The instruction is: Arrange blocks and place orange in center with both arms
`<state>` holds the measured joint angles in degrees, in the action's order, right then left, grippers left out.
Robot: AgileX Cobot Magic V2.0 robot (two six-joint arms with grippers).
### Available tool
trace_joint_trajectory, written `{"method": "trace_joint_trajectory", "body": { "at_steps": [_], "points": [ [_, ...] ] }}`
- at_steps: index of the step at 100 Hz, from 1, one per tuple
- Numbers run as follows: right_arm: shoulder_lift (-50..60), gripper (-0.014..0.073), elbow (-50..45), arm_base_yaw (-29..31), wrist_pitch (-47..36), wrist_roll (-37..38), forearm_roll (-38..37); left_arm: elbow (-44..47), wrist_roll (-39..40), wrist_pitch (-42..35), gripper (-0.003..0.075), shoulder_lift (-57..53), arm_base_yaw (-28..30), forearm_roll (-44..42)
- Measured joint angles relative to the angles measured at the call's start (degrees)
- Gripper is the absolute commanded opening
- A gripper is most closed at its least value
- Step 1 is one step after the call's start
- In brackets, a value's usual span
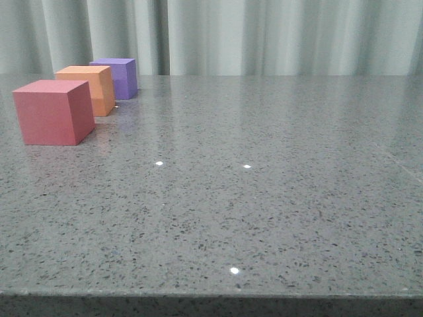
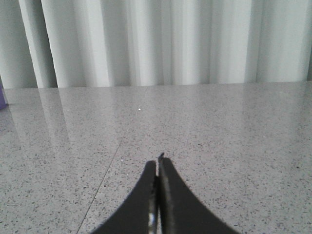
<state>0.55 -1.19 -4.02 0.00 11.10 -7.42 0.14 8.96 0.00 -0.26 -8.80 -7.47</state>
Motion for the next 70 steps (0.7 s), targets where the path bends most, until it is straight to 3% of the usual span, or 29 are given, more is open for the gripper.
{"method": "trace_joint_trajectory", "body": {
  "at_steps": [70],
  "points": [
    [0.0, -0.0069, -0.5, 0.0, -2.1, 0.0, 0.0, 0.0, 0.0, 0.0, -0.0020, 0.0, 0.0, 0.0]
  ]
}}
